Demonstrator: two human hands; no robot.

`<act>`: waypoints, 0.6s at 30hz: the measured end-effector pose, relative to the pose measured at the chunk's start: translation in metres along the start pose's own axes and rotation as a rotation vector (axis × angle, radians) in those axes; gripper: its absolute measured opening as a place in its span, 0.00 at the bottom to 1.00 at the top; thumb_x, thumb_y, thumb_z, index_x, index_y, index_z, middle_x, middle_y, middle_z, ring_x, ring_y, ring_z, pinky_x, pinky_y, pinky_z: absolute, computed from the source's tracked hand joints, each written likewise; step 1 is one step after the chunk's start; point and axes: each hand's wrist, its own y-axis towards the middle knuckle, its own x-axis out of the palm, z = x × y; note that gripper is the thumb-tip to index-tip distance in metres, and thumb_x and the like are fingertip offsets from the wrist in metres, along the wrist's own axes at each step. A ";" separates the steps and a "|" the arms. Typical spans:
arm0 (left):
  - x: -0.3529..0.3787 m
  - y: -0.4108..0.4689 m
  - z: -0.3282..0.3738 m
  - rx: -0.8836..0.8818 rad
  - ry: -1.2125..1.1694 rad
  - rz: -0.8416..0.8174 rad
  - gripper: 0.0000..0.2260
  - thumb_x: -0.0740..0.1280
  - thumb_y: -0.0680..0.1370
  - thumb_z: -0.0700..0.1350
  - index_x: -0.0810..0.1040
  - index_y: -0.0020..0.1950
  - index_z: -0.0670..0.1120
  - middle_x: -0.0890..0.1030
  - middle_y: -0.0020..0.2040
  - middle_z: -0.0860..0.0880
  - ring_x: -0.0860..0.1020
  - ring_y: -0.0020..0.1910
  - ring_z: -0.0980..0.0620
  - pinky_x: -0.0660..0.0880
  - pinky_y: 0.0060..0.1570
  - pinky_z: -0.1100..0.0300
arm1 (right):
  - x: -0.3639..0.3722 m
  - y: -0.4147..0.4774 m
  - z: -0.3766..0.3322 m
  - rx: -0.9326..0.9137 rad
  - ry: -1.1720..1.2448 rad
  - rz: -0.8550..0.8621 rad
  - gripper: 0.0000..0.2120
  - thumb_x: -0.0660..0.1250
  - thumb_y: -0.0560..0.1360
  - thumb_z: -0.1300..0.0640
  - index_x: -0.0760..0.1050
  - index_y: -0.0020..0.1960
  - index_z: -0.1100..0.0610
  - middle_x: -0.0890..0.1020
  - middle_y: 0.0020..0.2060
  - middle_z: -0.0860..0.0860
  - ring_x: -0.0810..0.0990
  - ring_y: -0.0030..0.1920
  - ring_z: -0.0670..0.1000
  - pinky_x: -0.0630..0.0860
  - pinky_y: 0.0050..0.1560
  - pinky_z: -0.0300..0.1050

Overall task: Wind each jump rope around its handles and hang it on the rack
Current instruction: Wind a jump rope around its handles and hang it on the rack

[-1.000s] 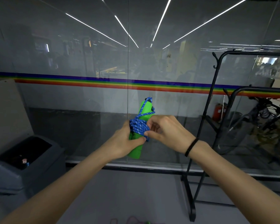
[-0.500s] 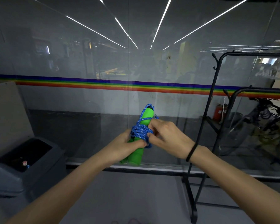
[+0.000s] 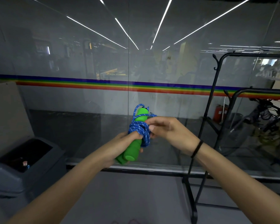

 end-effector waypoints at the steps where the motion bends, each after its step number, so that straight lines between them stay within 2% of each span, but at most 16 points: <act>1: -0.001 0.000 0.000 -0.011 -0.011 -0.051 0.09 0.65 0.74 0.50 0.79 0.49 0.47 0.82 0.37 0.46 0.77 0.28 0.55 0.69 0.31 0.62 | -0.002 -0.001 -0.001 0.021 0.049 -0.034 0.08 0.64 0.74 0.67 0.76 0.51 0.60 0.79 0.41 0.55 0.79 0.37 0.43 0.77 0.42 0.34; 3: -0.002 0.000 -0.002 -0.020 -0.016 -0.134 0.11 0.70 0.67 0.49 0.79 0.47 0.47 0.83 0.38 0.46 0.77 0.30 0.54 0.74 0.36 0.58 | -0.005 0.000 -0.004 0.032 -0.017 -0.064 0.07 0.67 0.71 0.68 0.76 0.45 0.58 0.78 0.38 0.54 0.78 0.34 0.42 0.77 0.40 0.32; 5: -0.004 0.002 -0.005 -0.034 -0.047 -0.180 0.13 0.73 0.64 0.46 0.79 0.46 0.46 0.83 0.39 0.47 0.80 0.35 0.52 0.78 0.47 0.52 | -0.004 0.001 -0.008 0.017 -0.193 -0.071 0.06 0.71 0.69 0.64 0.76 0.40 0.55 0.79 0.36 0.52 0.78 0.35 0.44 0.77 0.41 0.35; 7: -0.006 0.005 -0.009 -0.044 -0.072 -0.209 0.13 0.73 0.64 0.42 0.79 0.47 0.44 0.84 0.40 0.46 0.82 0.39 0.50 0.75 0.56 0.47 | -0.003 0.001 -0.013 0.021 -0.312 -0.079 0.06 0.73 0.67 0.61 0.76 0.39 0.55 0.81 0.35 0.51 0.80 0.35 0.45 0.78 0.42 0.39; 8: -0.008 0.006 -0.011 -0.048 -0.076 -0.229 0.14 0.72 0.64 0.40 0.79 0.48 0.43 0.84 0.40 0.46 0.82 0.39 0.50 0.75 0.57 0.48 | -0.004 0.000 -0.016 0.034 -0.319 -0.095 0.06 0.74 0.67 0.61 0.77 0.39 0.56 0.82 0.35 0.52 0.80 0.34 0.46 0.79 0.41 0.38; 10: -0.013 0.007 -0.016 -0.052 -0.088 -0.286 0.17 0.71 0.62 0.37 0.77 0.50 0.41 0.83 0.39 0.46 0.81 0.36 0.51 0.79 0.47 0.55 | -0.008 -0.001 -0.021 0.081 -0.266 -0.136 0.05 0.73 0.67 0.64 0.77 0.41 0.60 0.81 0.34 0.55 0.80 0.32 0.46 0.79 0.38 0.37; 12: -0.017 0.008 -0.022 -0.053 -0.116 -0.327 0.21 0.71 0.58 0.37 0.76 0.50 0.40 0.82 0.38 0.44 0.77 0.32 0.51 0.78 0.38 0.59 | -0.012 -0.002 -0.023 0.107 -0.285 -0.132 0.04 0.71 0.68 0.65 0.78 0.41 0.59 0.81 0.32 0.52 0.79 0.29 0.44 0.77 0.35 0.35; 15: -0.018 0.013 -0.031 -0.067 -0.182 -0.339 0.22 0.69 0.55 0.39 0.75 0.48 0.40 0.80 0.37 0.44 0.74 0.29 0.52 0.75 0.33 0.60 | -0.006 -0.001 -0.025 0.040 -0.670 -0.078 0.02 0.70 0.71 0.63 0.80 0.43 0.57 0.77 0.29 0.43 0.75 0.27 0.36 0.69 0.32 0.24; 16: -0.018 0.014 -0.033 -0.074 -0.203 -0.347 0.22 0.69 0.55 0.39 0.74 0.48 0.40 0.79 0.37 0.44 0.73 0.29 0.52 0.75 0.32 0.60 | -0.003 -0.002 -0.027 -0.008 -0.783 -0.047 0.02 0.69 0.72 0.62 0.80 0.43 0.56 0.76 0.30 0.42 0.74 0.29 0.36 0.68 0.32 0.23; 18: -0.020 0.017 -0.033 -0.074 -0.258 -0.372 0.21 0.69 0.56 0.40 0.73 0.48 0.40 0.78 0.37 0.45 0.73 0.29 0.52 0.74 0.32 0.60 | 0.001 -0.002 -0.030 -0.096 -0.854 0.036 0.03 0.66 0.73 0.63 0.78 0.42 0.57 0.79 0.33 0.46 0.76 0.34 0.39 0.69 0.35 0.27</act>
